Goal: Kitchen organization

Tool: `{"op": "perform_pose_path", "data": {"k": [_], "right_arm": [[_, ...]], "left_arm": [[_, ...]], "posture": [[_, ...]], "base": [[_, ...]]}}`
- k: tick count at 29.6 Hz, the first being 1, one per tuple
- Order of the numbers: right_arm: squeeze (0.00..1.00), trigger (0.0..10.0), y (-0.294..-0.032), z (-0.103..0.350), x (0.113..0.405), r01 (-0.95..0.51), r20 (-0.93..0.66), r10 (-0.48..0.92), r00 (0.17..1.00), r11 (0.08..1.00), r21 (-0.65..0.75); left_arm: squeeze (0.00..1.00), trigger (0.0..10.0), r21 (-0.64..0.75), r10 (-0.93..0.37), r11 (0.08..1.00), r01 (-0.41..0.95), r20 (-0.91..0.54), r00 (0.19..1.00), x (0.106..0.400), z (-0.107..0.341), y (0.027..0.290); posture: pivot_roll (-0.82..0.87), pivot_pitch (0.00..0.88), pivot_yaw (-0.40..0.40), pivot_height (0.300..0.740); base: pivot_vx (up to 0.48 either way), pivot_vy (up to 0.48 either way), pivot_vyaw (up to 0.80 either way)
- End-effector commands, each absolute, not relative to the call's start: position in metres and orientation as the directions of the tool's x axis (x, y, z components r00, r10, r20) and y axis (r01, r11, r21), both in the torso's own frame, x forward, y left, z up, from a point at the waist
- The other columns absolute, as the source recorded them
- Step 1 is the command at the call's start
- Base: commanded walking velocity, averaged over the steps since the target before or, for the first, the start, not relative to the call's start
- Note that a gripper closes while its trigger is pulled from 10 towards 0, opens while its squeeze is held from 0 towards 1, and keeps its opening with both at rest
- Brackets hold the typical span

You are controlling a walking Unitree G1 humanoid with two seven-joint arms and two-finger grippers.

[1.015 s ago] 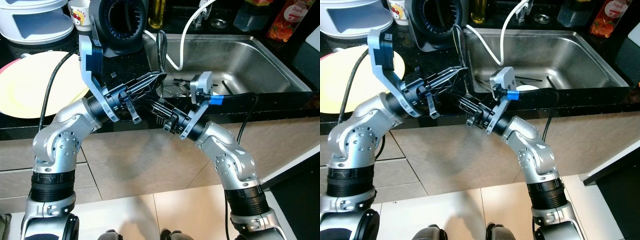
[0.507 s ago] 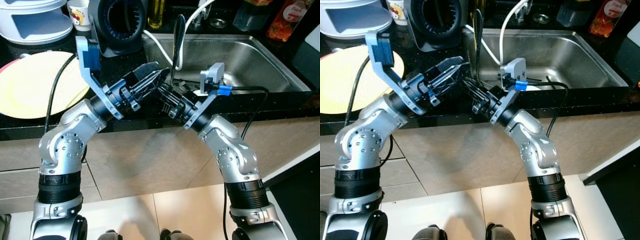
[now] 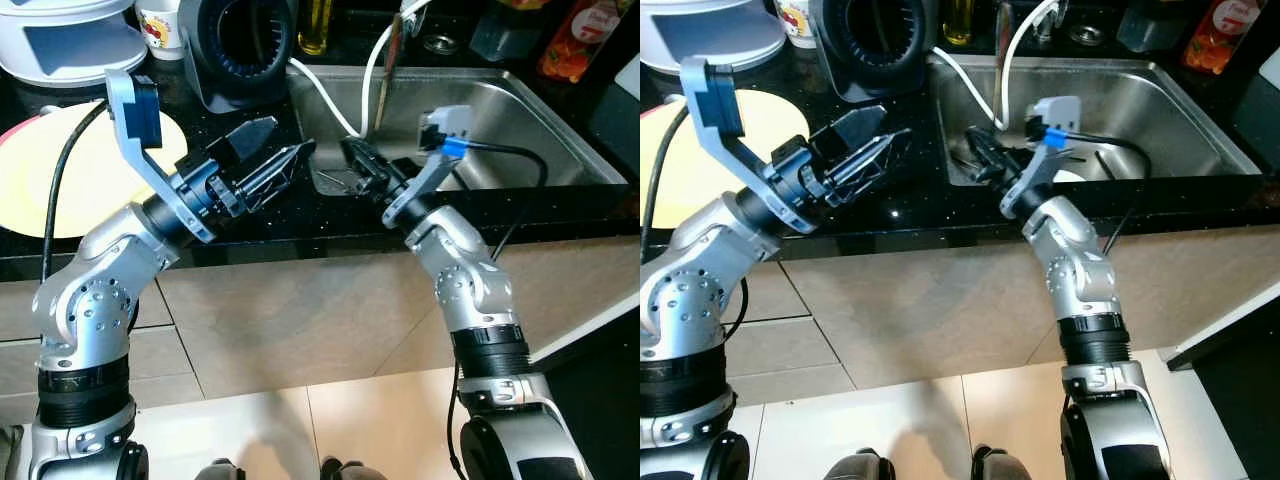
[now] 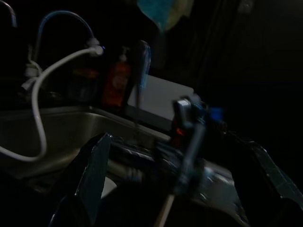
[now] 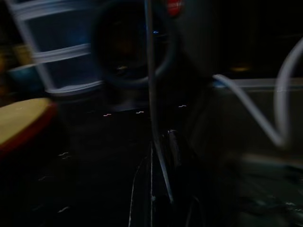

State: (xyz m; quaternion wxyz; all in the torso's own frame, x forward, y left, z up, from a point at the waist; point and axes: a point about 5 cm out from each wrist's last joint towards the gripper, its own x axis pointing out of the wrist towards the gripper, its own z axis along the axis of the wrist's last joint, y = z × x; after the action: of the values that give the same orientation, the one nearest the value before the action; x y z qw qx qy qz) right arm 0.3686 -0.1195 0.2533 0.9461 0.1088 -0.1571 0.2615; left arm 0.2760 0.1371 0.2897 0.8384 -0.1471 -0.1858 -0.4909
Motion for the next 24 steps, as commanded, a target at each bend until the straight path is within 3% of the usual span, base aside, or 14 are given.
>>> {"op": "perform_pose_path", "data": {"k": [1,6,8,9,10,14,18,21,24], "right_arm": [[0.00,0.0,-0.127,0.253,0.374,-0.477,0.356,0.409,0.840,0.870,0.124],[0.00,0.0,-0.134,0.254,0.386,-0.384,0.334,0.321,0.886,0.912,0.143],[0.00,4.9,-0.139,0.251,0.390,-0.338,0.309,0.274,0.911,0.924,0.177],[0.00,4.9,-0.139,0.251,0.390,-0.338,0.309,0.274,0.911,0.924,0.177],[0.00,10.0,-0.140,0.249,0.392,-0.325,0.296,0.261,0.919,0.926,0.192],[0.00,10.0,-0.140,0.247,0.395,-0.313,0.284,0.252,0.925,0.930,0.193],[0.00,10.0,-0.143,0.241,0.398,-0.273,0.260,0.216,0.941,0.940,0.206],[0.00,10.0,-0.147,0.240,0.400,-0.248,0.258,0.188,0.948,0.942,0.225],[0.00,10.0,-0.151,0.240,0.402,-0.208,0.252,0.146,0.957,0.948,0.240]], "left_arm": [[1.00,10.0,-0.052,-0.795,0.440,0.896,0.441,0.416,0.268,0.289,0.132],[1.00,10.0,-0.073,-0.823,0.398,0.915,0.413,0.391,0.260,0.278,0.119],[1.00,10.0,-0.086,-0.830,0.403,0.911,0.386,0.403,0.260,0.268,0.109],[1.00,10.0,-0.086,-0.830,0.403,0.911,0.386,0.403,0.260,0.268,0.109],[0.00,10.0,-0.098,-0.835,0.406,0.908,0.365,0.413,0.259,0.260,0.101],[0.00,10.0,-0.115,-0.832,0.436,0.892,0.327,0.449,0.259,0.247,0.091],[0.00,10.0,-0.114,-0.795,0.542,0.833,0.252,0.552,0.264,0.227,0.081],[0.00,10.0,-0.090,-0.782,0.568,0.818,0.250,0.571,0.266,0.223,0.078],[0.00,10.0,-0.051,-0.745,0.621,0.782,0.272,0.609,0.270,0.224,0.081]], "posture": [[0.18,0.111,-0.085,0.740],[0.20,0.113,-0.094,0.740],[0.20,0.114,-0.098,0.740],[0.20,0.114,-0.098,0.740],[0.20,0.114,-0.098,0.740],[0.21,0.113,-0.100,0.740],[0.21,0.106,-0.103,0.740],[0.21,0.103,-0.103,0.740],[0.21,0.102,-0.101,0.740]], "base": [[0.000,0.000,0.00],[0.000,0.000,0.00],[0.000,0.000,0.33],[0.000,0.000,0.67],[0.000,0.000,0.78],[0.000,0.000,0.78],[0.000,0.000,0.77],[0.000,0.000,0.75],[0.000,0.000,0.00]]}}
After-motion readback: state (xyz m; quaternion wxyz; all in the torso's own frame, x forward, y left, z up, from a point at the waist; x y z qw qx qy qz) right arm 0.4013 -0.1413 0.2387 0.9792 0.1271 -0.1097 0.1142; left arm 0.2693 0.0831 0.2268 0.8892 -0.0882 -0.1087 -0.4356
